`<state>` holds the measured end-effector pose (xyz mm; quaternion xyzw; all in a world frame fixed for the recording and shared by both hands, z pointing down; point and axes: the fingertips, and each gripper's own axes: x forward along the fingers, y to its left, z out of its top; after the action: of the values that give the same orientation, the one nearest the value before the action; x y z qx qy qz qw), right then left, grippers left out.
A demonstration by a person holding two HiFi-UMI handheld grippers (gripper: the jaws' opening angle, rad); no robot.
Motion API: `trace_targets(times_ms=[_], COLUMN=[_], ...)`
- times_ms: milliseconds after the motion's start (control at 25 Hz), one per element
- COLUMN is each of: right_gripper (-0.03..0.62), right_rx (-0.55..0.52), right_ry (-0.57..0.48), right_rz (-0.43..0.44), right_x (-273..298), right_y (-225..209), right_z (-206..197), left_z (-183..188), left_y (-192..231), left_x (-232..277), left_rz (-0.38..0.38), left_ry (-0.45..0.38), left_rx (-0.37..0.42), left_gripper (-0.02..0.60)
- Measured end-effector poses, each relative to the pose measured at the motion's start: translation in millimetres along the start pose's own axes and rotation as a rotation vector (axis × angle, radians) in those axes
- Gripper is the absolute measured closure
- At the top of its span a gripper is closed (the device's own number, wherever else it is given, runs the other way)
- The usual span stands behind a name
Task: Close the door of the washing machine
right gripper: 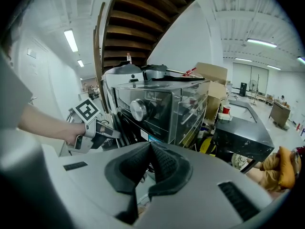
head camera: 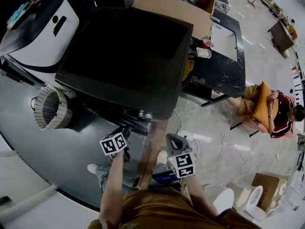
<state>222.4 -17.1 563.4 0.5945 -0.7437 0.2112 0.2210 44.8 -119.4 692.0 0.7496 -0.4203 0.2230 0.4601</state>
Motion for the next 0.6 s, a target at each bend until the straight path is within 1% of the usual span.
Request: trace_targets(times_ms=[280, 440, 600], right_gripper=[0.582, 0.58, 0.582], right_rx=[0.014, 0.018, 0.028], right_ry=[0.005, 0.01, 0.015], right_rz=[-0.012, -0.014, -0.016], right_x=[-0.3, 2.2, 1.6], right_y=[-6.4, -8.5, -11.3], right_z=[-2.0, -2.1, -4.2], left_z=[10.5, 17.5, 20.6], left_y=[-9.6, -13.4, -14.8], left_x=[9.8, 19.4, 24.4], left_rz=[-0.03, -0.053, -0.057], left_ry=[-0.008, -0.029, -0.026], left_rx=[-0.011, -0.069, -0.112], left_gripper=[0.371, 0.37, 0.365])
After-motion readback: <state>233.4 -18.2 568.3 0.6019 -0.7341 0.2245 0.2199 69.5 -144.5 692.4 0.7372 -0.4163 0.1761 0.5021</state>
